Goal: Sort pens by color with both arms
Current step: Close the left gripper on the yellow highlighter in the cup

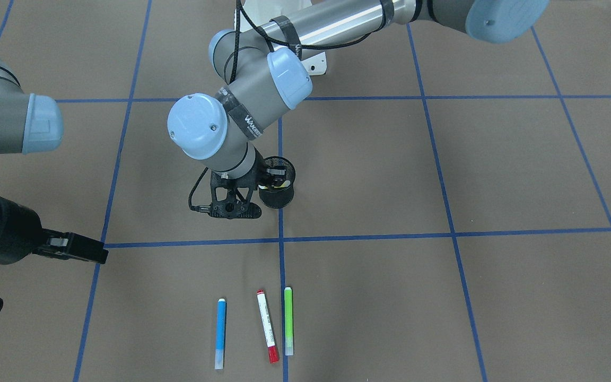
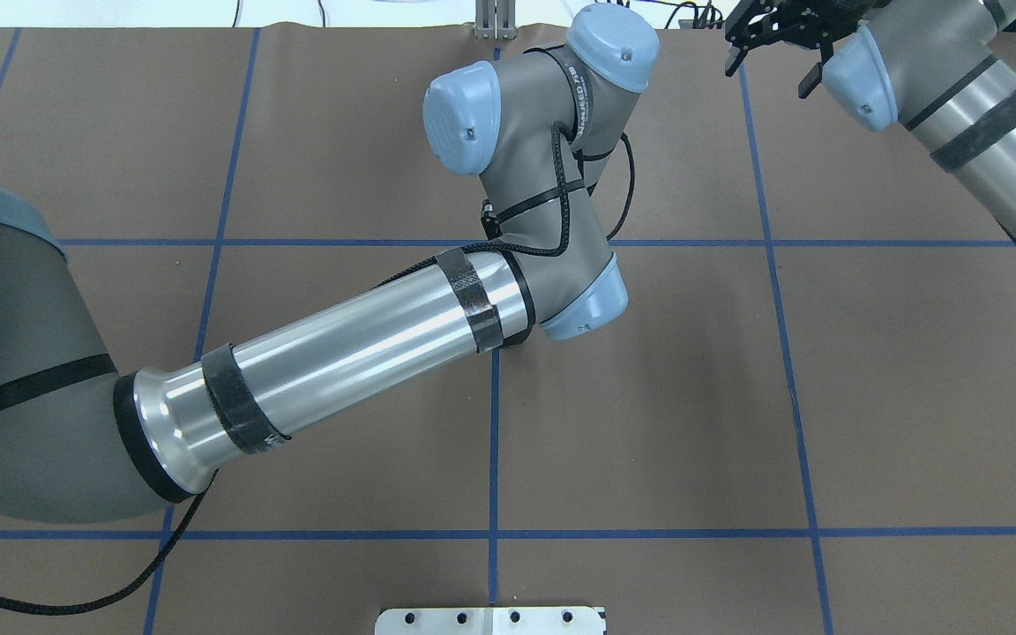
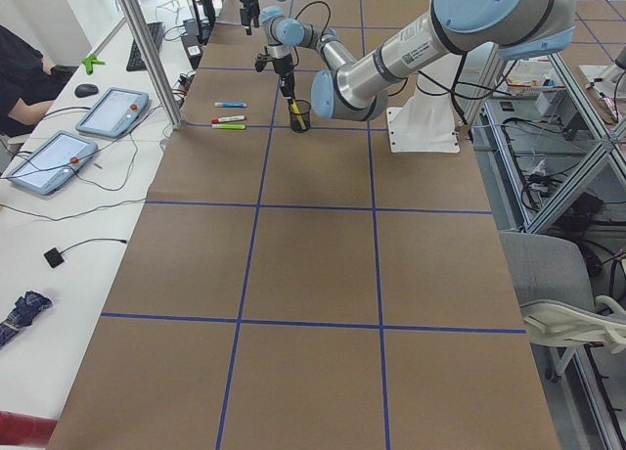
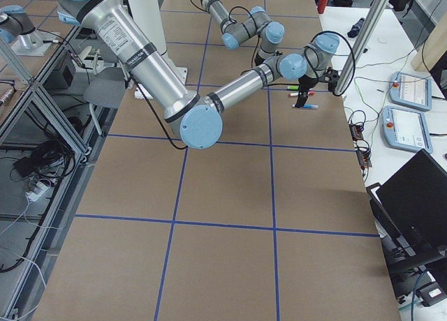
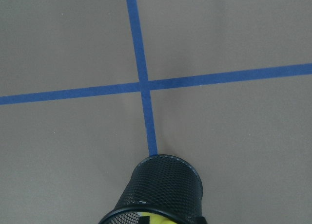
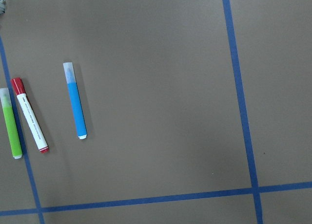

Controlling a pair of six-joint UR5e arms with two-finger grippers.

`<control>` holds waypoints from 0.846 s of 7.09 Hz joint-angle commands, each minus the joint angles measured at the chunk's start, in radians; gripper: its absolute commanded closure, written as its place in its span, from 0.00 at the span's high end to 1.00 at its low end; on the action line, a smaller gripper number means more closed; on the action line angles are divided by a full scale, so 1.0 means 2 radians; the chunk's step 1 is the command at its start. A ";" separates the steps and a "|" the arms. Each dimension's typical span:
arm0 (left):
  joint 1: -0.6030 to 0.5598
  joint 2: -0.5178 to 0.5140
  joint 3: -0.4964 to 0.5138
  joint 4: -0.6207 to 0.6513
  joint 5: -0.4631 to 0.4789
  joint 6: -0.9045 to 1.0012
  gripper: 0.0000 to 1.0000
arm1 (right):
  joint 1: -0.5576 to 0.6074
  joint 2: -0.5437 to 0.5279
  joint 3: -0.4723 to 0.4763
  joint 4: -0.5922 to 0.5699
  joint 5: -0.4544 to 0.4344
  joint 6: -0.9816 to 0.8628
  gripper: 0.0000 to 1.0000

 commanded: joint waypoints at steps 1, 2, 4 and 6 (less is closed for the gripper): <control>0.004 0.001 -0.002 0.000 0.000 -0.004 0.38 | 0.000 -0.006 0.005 0.001 -0.001 -0.001 1.00; 0.004 0.001 -0.002 0.000 0.000 -0.006 0.29 | 0.000 -0.007 0.004 0.001 -0.001 -0.002 1.00; 0.004 0.001 -0.009 0.002 0.007 -0.011 0.00 | 0.000 -0.007 0.005 0.001 -0.001 -0.004 1.00; -0.001 0.004 -0.046 0.008 0.009 -0.011 0.00 | 0.000 -0.004 0.005 0.001 0.000 -0.004 1.00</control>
